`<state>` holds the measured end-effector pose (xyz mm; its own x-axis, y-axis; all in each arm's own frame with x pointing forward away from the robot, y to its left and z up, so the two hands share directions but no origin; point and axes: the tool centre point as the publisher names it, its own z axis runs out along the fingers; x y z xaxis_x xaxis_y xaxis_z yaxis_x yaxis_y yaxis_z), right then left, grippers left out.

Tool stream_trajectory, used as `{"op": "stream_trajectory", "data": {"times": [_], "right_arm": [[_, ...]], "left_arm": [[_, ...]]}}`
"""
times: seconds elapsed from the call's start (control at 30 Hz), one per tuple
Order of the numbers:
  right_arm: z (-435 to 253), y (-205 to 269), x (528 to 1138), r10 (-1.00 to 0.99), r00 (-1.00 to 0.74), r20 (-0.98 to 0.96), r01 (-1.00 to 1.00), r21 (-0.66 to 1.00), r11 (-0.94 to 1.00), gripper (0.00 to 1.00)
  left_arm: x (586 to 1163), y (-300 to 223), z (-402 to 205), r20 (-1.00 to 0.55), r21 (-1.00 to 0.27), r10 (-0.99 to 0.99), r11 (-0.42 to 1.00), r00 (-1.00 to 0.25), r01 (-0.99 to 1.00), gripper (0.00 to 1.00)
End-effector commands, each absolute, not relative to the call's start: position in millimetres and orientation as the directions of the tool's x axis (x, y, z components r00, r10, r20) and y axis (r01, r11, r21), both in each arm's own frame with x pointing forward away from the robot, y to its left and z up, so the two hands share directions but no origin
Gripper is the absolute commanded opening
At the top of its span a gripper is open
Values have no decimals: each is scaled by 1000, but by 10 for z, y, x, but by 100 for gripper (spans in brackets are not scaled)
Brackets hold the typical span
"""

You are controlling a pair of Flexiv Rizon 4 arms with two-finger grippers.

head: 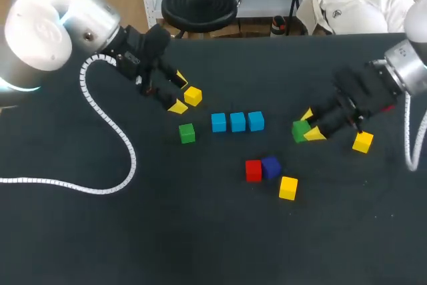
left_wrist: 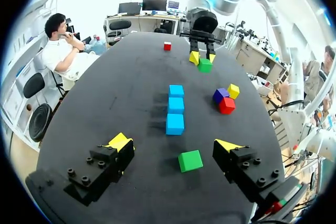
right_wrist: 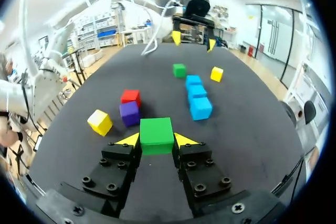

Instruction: Place the blue cubes, place green cubes on the blue cubes, place the yellow cubes on the green cubes, then place the red cubes on the yellow cubes, and place purple cube on the red cubes.

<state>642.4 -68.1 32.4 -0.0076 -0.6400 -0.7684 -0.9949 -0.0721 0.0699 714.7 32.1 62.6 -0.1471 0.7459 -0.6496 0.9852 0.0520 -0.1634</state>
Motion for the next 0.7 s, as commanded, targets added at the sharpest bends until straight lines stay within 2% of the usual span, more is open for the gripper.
{"op": "stream_trajectory", "data": {"times": [0.03,0.7], "right_arm": [[441,-556,6402,-689,15,-724,-996,46,-71,0],[497,-476,6417,-682,16,-731,-996,46,-73,0]], "left_arm": [[7160,318,626,-647,-165,748,52,-148,985,100],[7160,318,626,-647,-165,748,52,-148,985,100]]}}
